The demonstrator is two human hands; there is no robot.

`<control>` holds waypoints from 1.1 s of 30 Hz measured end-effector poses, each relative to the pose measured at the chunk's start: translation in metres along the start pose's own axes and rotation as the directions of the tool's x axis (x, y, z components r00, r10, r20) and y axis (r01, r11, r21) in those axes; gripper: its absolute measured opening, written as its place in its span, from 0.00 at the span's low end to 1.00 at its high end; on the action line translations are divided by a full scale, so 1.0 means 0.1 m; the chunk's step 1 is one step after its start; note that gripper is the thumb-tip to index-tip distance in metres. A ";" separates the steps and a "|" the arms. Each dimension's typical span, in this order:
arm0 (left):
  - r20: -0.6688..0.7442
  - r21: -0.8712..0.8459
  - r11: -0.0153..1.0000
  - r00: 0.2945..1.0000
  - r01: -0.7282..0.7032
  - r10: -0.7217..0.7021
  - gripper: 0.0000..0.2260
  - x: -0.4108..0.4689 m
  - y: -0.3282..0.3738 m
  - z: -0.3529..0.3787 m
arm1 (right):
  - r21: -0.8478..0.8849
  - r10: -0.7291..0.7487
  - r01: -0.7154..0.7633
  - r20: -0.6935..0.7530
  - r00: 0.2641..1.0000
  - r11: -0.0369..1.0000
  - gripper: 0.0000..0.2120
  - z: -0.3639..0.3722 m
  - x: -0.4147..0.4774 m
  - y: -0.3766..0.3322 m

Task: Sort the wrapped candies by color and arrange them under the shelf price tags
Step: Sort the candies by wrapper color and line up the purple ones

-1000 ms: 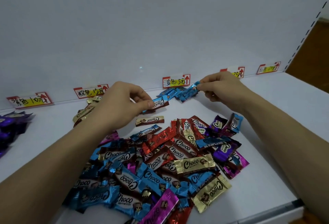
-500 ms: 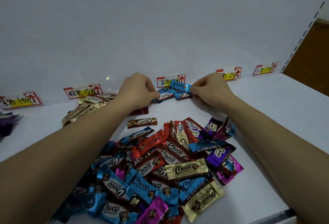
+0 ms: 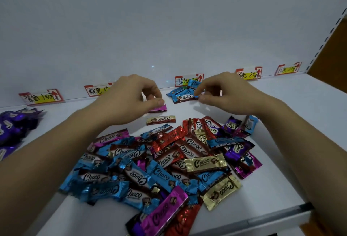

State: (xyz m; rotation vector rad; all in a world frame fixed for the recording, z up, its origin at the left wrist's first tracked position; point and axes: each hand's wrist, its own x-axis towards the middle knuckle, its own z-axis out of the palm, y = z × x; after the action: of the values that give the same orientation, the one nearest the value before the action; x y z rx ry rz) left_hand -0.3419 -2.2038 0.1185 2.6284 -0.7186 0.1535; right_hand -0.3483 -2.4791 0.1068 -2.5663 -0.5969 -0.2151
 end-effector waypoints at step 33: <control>0.060 -0.177 0.977 0.992 0.123 -0.114 0.04 -0.41 -0.03 0.04 | 0.384 0.150 -0.255 0.283 0.947 0.887 0.05 -0.21 -0.09 -0.01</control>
State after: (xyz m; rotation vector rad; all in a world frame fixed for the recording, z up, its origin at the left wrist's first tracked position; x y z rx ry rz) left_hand -0.3760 -2.1843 0.1055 2.5002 -0.5607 -0.0106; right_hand -0.3582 -2.4917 0.1229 -2.2235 -0.3988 0.2826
